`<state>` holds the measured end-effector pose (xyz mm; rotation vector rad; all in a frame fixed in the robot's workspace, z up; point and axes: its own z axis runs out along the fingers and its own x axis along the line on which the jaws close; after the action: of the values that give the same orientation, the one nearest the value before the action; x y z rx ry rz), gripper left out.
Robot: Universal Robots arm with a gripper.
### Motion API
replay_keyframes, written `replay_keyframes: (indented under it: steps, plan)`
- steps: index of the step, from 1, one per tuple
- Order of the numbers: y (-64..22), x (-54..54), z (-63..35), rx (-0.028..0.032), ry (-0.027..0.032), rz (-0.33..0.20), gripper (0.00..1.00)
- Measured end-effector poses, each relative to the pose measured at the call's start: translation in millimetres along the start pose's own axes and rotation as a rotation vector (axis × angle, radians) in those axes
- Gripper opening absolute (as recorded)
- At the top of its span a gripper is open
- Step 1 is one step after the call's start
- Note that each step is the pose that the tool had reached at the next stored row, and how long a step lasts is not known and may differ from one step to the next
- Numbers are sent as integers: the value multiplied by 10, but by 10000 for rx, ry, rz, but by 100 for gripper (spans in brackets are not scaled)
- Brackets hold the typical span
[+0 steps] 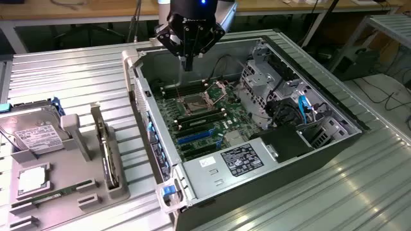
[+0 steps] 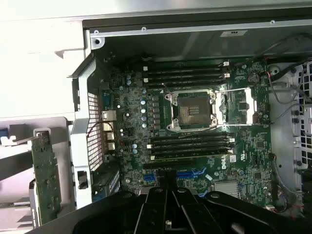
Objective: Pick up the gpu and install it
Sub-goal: 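Reach for the gpu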
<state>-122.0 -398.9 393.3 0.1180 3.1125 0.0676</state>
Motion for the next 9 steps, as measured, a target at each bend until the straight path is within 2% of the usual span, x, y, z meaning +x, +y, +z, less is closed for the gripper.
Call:
replay_keyframes:
  steps: [9]
  plan:
    - [-15,106,-3,-1,0,0,11]
